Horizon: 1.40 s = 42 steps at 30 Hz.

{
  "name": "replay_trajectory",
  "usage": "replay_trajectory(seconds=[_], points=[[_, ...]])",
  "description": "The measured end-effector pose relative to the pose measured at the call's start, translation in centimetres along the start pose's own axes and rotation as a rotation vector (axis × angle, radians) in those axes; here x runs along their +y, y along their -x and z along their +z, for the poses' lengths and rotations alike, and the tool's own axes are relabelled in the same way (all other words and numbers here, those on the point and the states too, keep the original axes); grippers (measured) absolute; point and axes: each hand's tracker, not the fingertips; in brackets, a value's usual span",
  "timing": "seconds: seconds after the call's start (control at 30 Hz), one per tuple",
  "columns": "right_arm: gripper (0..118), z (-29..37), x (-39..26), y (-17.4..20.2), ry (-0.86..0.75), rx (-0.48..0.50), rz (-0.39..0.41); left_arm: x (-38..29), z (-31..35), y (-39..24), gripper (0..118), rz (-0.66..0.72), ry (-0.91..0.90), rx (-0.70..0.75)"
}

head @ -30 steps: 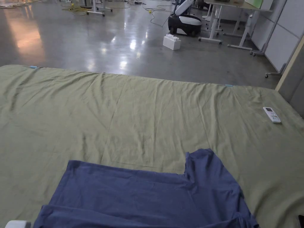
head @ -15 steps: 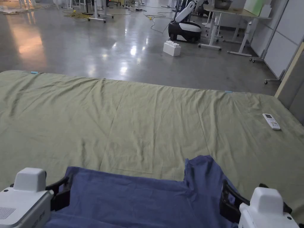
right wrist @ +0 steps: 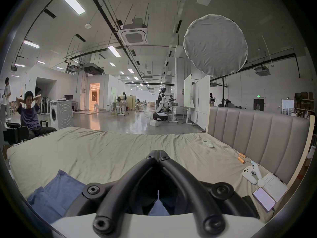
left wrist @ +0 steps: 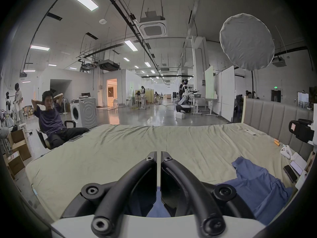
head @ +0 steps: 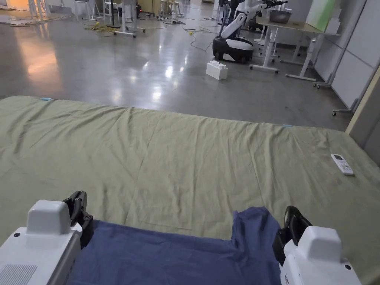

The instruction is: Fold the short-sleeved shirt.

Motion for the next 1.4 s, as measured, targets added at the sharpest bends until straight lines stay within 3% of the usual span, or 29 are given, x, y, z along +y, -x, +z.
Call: replay_trajectory(seconds=[0.2,0.5,0.53,0.57,0.63,0.67,0.7,0.87,1.0,1.07,1.17,1.3,1.4], points=[[1,-1.1,-0.5,0.9,0.026,0.032,0.014,-1.5,-3.0,3.4,3,0.038,0.14,-0.01],[1,-3.3,-1.9,1.1,0.107,0.038,0.03,-4.7,-14.2,7.4,4,0.064,0.498,-0.096],[1,-3.6,-2.3,1.0,0.134,0.035,0.017,-5.0,-15.4,7.5,8,0.068,0.521,-0.089],[1,-3.7,-2.5,1.0,0.137,0.034,0.027,-5.3,-16.6,7.6,21,0.077,0.553,-0.097],[1,-4.1,-3.1,0.7,0.154,0.034,0.031,-6.0,-19.2,7.8,74,0.092,0.681,-0.123],[1,-4.2,-3.4,0.6,0.167,0.036,0.028,-6.6,-20.4,7.7,89,0.095,0.722,-0.132],[1,-4.2,-3.7,0.5,0.179,0.031,0.03,-7.1,-21.3,7.5,94,0.093,0.749,-0.148],[1,-4.4,-4.9,-0.1,0.231,0.012,0.052,-8.6,-24.7,5.9,93,0.062,0.812,-0.115],[1,-4.6,-5.9,-0.8,0.269,-0.005,0.065,-9.8,-25.5,5.0,81,-0.032,0.851,-0.059],[1,-4.8,-6.3,-1.3,0.284,-0.012,0.07,-10.8,-25.8,5.6,57,0.012,0.856,-0.095],[1,-5.3,-6.7,-1.9,0.305,-0.021,0.057,-10.8,-24.9,4.7,48,-0.046,0.809,-0.091],[1,-7.5,-7.3,-3.0,0.352,-0.028,0.047,-10.3,-24.7,4.0,9,-0.057,0.814,-0.153],[1,-10.8,-7.9,-4.5,0.474,-0.016,0.031,-9.5,-24.4,4.2,6,-0.026,0.812,-0.148]])
